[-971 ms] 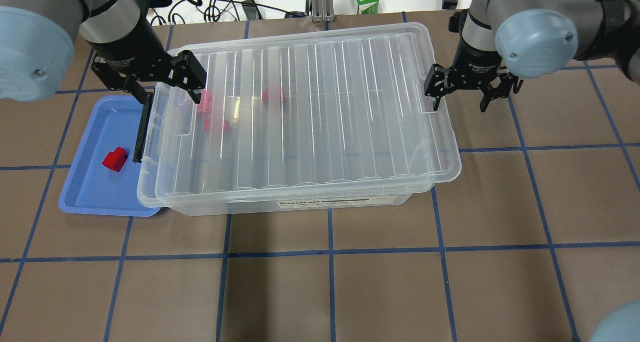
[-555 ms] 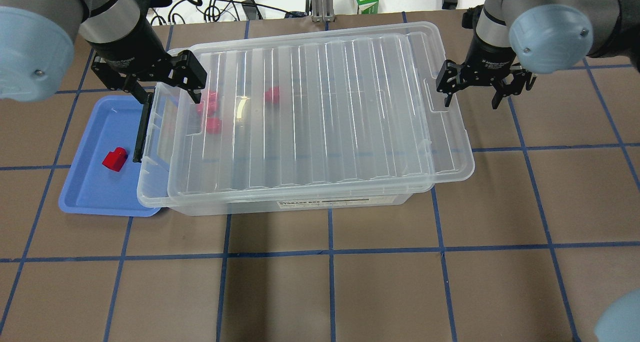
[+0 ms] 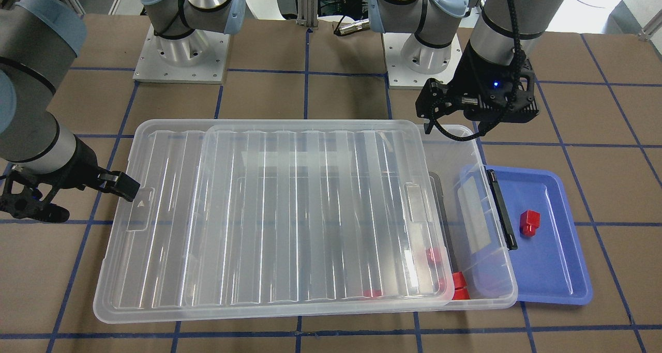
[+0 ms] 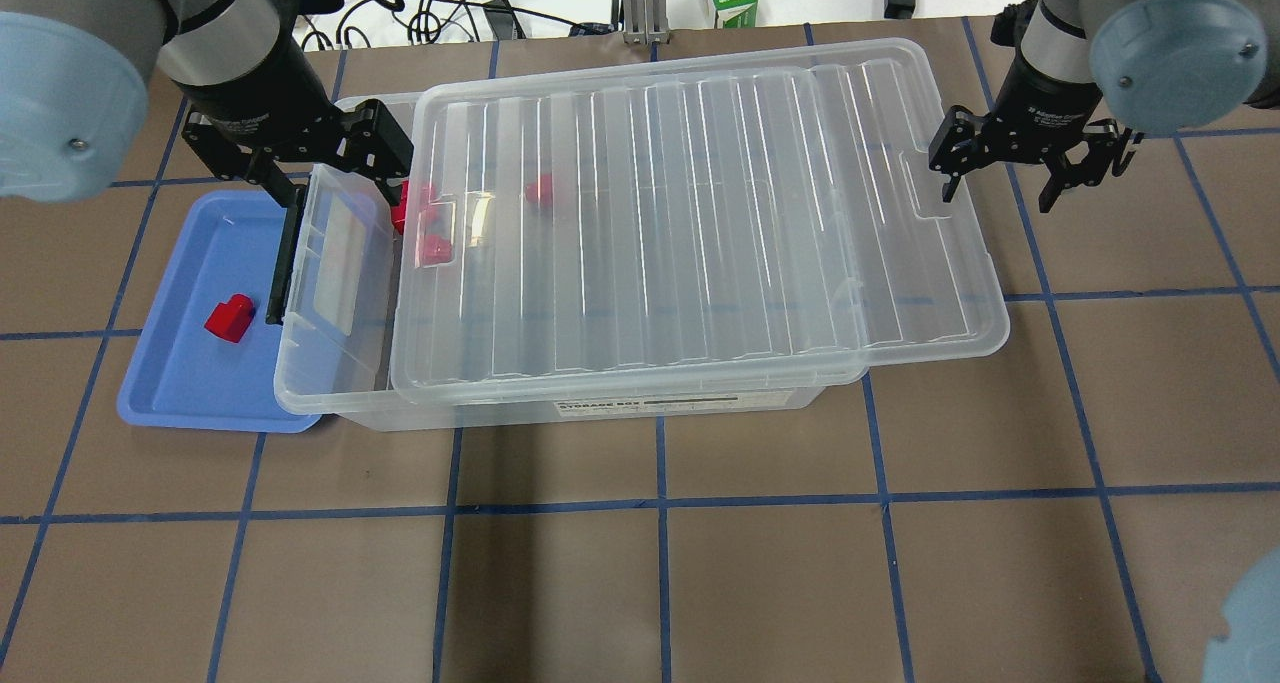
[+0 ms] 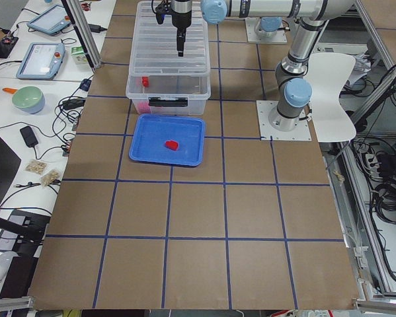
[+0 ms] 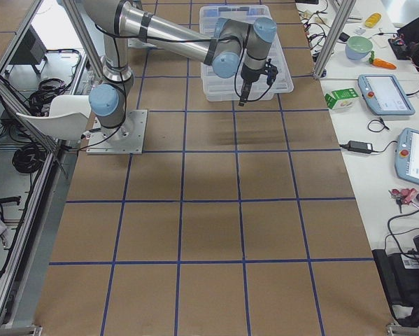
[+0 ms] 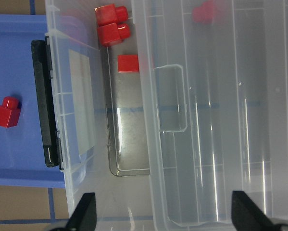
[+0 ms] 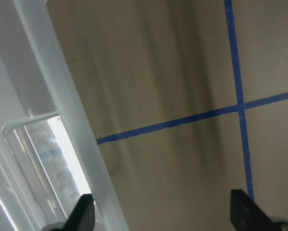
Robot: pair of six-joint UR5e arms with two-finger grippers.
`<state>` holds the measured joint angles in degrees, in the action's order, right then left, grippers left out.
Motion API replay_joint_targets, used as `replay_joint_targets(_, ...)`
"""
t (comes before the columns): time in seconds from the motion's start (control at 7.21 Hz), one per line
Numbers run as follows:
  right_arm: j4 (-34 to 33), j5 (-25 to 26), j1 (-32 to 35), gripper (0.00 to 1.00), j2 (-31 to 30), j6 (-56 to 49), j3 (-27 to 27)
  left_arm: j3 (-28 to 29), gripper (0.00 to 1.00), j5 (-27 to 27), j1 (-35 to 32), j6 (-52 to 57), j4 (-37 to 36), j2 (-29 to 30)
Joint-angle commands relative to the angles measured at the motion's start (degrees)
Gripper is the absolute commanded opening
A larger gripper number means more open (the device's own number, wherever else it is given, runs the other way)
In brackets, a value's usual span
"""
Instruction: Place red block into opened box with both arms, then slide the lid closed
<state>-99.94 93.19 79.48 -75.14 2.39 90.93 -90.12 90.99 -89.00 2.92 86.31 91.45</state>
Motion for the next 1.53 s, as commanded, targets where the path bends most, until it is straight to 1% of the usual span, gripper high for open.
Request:
replay_joint_targets(0.0,-0.34,2.08,-0.73,1.0,0.09,-3.77,-0.14,-0.76,1.0,-0.03,2.85,4.25,0.0,-0.13)
replay_joint_targets(0.14,-0.25,2.08,-2.04,1.0,0.0,-3.88,-0.14,-1.11,1.0,-0.03,6.79,10.03,0.0,0.13)
replay_joint_targets(0.28,-0.34,2.08,-3.62,1.0,0.09,-6.32,-0.49,-1.64,1.0,-0.37,12.22,15.13,-0.61,0.91)
replay_joint_targets(0.42,-0.43,2.17,-4.76,1.0,0.17,-9.3,-0.75,-1.81,1.0,-0.38,17.24,21.71,-0.79,2.31)
replay_joint_targets(0.55,-1.04,2.78,-5.3,1.0,0.26,-10.11,-0.76,-1.82,1.0,-0.38,20.51,27.78,-1.05,4.42)
replay_joint_targets(0.83,-1.04,5.5,-5.74,1.0,0.26,-13.44,-0.84,-3.65,1.0,-0.29,24.3,37.2,-7.87,8.64)
replay_joint_targets(0.97,-1.04,5.77,-7.05,1.0,0.26,-13.81,-0.76,-5.84,1.0,-0.38,26.75,41.42,-13.74,11.35)
replay_joint_targets(1.25,-1.04,5.77,-8.72,1.0,0.26,-16.87,-0.76,-9.71,1.0,-1.26,27.48,44.08,-25.61,15.93)
replay_joint_targets(1.39,-0.96,5.77,-8.73,1.0,0.17,-16.89,-0.76,-10.34,1.0,-1.08,27.57,45.67,-27.41,17.78)
